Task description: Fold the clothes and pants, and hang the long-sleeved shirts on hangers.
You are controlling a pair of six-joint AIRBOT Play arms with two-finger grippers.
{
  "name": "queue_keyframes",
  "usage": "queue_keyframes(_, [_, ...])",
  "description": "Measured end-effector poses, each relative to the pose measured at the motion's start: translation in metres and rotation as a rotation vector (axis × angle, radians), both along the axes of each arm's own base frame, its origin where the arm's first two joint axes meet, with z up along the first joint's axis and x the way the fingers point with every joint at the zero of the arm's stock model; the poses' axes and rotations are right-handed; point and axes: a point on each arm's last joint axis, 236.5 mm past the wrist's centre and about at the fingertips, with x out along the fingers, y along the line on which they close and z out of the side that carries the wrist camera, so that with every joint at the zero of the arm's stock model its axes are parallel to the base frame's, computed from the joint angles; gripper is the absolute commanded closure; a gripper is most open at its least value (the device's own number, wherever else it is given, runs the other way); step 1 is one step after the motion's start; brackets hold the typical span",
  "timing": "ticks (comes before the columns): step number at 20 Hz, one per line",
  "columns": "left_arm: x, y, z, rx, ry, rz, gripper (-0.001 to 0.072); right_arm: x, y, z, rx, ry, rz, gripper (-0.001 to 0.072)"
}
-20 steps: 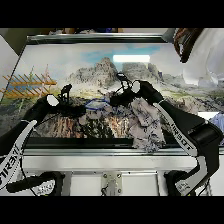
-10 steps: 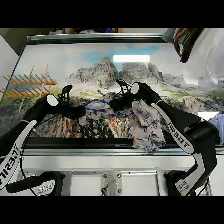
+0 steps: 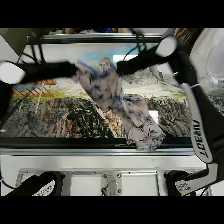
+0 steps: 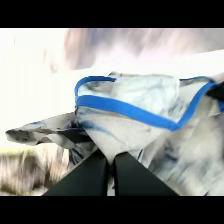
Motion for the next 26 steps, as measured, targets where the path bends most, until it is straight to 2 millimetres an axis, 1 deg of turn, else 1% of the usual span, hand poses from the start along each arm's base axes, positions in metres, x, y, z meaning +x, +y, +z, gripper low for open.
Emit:
queue_keyframes(1, [-0.008,-0.009,0.052,-0.018,-0.115,-0.025,0.069,-0.006,-0.007,0.042,0.034,-0.076,-0.017,0.07])
queue_keyframes(2, [-0.022,-0.018,0.106,-0.039,-0.237,-0.053,0.069,-0.017,-0.014,0.086,0.073,-0.164,-0.033,0.0699])
queue_keyframes(3, [-0.038,-0.025,0.15,-0.056,-0.342,-0.081,0.069,-0.031,-0.021,0.126,0.115,-0.246,-0.051,0.07])
queue_keyframes(4, [-0.057,-0.031,0.191,-0.073,-0.441,-0.107,0.069,-0.046,-0.027,0.159,0.155,-0.318,-0.067,0.07])
queue_keyframes(5, [-0.074,-0.034,0.223,-0.087,-0.523,-0.126,0.069,-0.061,-0.035,0.19,0.19,-0.389,-0.085,0.07])
queue_keyframes(6, [-0.091,-0.036,0.251,-0.107,-0.595,-0.14,0.069,-0.078,-0.045,0.221,0.226,-0.465,-0.109,0.07])
queue_keyframes(7, [-0.103,-0.036,0.271,-0.125,-0.648,-0.148,0.069,-0.094,-0.053,0.247,0.257,-0.532,-0.126,0.07])
queue_keyframes(8, [-0.113,-0.035,0.286,-0.14,-0.695,-0.148,0.069,-0.111,-0.062,0.271,0.284,-0.598,-0.142,0.07])
queue_keyframes(9, [-0.117,-0.033,0.295,-0.149,-0.728,-0.138,0.069,-0.125,-0.068,0.29,0.308,-0.651,-0.154,0.0701])
queue_keyframes(10, [-0.118,-0.031,0.301,-0.158,-0.754,-0.124,0.069,-0.136,-0.075,0.305,0.322,-0.692,-0.168,0.07])
queue_keyframes(11, [-0.116,-0.029,0.302,-0.17,-0.765,-0.112,0.069,-0.143,-0.081,0.314,0.33,-0.72,-0.184,0.07])
queue_keyframes(12, [-0.112,-0.028,0.302,-0.176,-0.771,-0.099,0.069,-0.146,-0.085,0.319,0.335,-0.734,-0.2,0.07])
queue_keyframes(13, [-0.105,-0.027,0.298,-0.177,-0.767,-0.088,0.069,-0.144,-0.089,0.319,0.33,-0.735,-0.218,0.0701])
queue_keyframes(14, [-0.095,-0.028,0.293,-0.172,-0.756,-0.079,0.069,-0.138,-0.091,0.315,0.319,-0.726,-0.237,0.07])
queue_keyframes(15, [-0.082,-0.029,0.284,-0.16,-0.733,-0.071,0.069,-0.127,-0.093,0.307,0.302,-0.711,-0.254,0.07])
queue_keyframes(16, [-0.066,-0.03,0.273,-0.143,-0.707,-0.064,0.069,-0.113,-0.092,0.295,0.278,-0.685,-0.269,0.07])
queue_keyframes(18, [-0.031,-0.031,0.247,-0.116,-0.637,-0.045,0.069,-0.077,-0.088,0.264,0.229,-0.621,-0.293,0.07])
queue_keyframes(21, [0.023,-0.03,0.199,-0.091,-0.516,-0.016,0.069,-0.025,-0.086,0.209,0.123,-0.539,-0.323,0.07])
queue_keyframes(22, [0.036,-0.028,0.182,-0.083,-0.471,-0.009,0.069,-0.012,-0.087,0.194,0.087,-0.521,-0.332,0.07])
queue_keyframes(23, [0.047,-0.026,0.162,-0.071,-0.421,-0.005,0.0691,-0.002,-0.091,0.18,0.047,-0.507,-0.343,0.0701])
queue_keyframes(24, [0.054,-0.025,0.143,-0.06,-0.366,-0.006,0.0691,0.005,-0.095,0.17,0.01,-0.497,-0.353,0.0701])
queue_keyframes(25, [0.058,-0.024,0.119,-0.047,-0.298,-0.009,0.0691,0.01,-0.1,0.159,-0.032,-0.487,-0.363,0.0701])
queue_keyframes(26, [0.06,-0.022,0.094,-0.032,-0.228,-0.013,0.0691,0.013,-0.106,0.144,-0.081,-0.464,-0.37,0.0702])
